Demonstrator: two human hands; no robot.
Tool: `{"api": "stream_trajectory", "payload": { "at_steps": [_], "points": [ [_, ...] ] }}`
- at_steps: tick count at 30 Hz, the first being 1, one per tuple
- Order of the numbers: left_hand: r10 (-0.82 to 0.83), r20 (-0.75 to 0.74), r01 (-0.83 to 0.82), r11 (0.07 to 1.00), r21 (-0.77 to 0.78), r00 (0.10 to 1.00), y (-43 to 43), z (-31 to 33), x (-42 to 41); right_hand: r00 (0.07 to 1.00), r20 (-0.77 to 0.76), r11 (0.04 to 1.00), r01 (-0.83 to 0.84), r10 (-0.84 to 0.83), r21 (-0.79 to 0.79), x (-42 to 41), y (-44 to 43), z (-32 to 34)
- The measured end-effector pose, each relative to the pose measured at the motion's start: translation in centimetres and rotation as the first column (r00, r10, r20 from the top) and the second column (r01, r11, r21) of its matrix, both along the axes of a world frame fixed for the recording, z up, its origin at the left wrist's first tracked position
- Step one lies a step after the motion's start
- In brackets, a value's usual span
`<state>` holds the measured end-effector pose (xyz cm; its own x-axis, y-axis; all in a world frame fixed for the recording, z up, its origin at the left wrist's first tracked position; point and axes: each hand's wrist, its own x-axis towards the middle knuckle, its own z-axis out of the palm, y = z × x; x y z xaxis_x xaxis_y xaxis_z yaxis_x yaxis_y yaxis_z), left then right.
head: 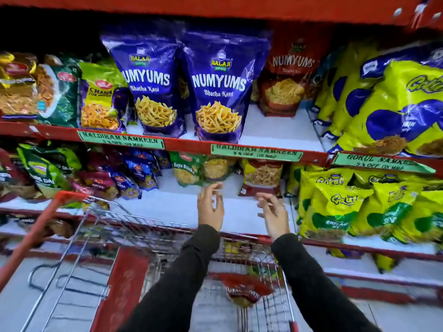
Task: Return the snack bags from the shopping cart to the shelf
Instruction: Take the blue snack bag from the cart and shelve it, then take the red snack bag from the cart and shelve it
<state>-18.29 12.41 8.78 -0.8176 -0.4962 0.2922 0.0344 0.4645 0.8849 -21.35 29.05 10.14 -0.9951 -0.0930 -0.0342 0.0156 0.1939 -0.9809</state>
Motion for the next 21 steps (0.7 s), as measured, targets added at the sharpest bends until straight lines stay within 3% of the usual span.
{"api": "stream_trajectory", "payload": {
  "at_steps": [3,6,8,10,12,13,16,21],
  "points": [
    [-0.035,0.264,0.022,0.998,0.051,0.964,0.3,-5.0,2.7,0.982,0.189,0.985,-0.043,0.011,0.167,2.3,3.9,-5.5],
    [-0.116,0.591,0.135,0.991,0.013,0.798,0.3,-9.8,5.9,0.94,0.34,0.893,-0.141,-0.014,0.426,4.7,7.6,-10.1],
    [-0.139,0.724,0.162,0.986,0.038,0.676,0.5,-12.0,7.9,0.926,0.378,0.788,-0.244,0.015,0.566,6.5,9.1,-12.4],
    [-0.214,0.807,0.324,0.946,0.03,0.55,0.8,-14.0,9.1,0.872,0.486,0.781,-0.342,0.057,0.523,8.0,9.6,-13.9],
    [-0.184,0.867,0.367,0.93,0.001,0.464,0.7,-15.4,9.8,0.85,0.513,0.72,-0.431,0.122,0.544,8.9,9.5,-15.5],
    [-0.188,0.876,0.375,0.927,0.008,0.445,0.6,-15.9,10.1,0.836,0.53,0.682,-0.471,0.142,0.56,9.2,9.3,-15.9],
    [-0.139,0.845,0.328,0.944,-0.045,0.516,1.1,-15.8,9.5,0.863,0.495,0.628,-0.439,0.096,0.642,9.6,8.3,-16.7],
    [-0.099,0.825,0.256,0.965,-0.057,0.556,0.9,-15.9,9.7,0.925,0.378,0.772,-0.204,-0.05,0.602,9.7,8.4,-17.0]
  ]
}}
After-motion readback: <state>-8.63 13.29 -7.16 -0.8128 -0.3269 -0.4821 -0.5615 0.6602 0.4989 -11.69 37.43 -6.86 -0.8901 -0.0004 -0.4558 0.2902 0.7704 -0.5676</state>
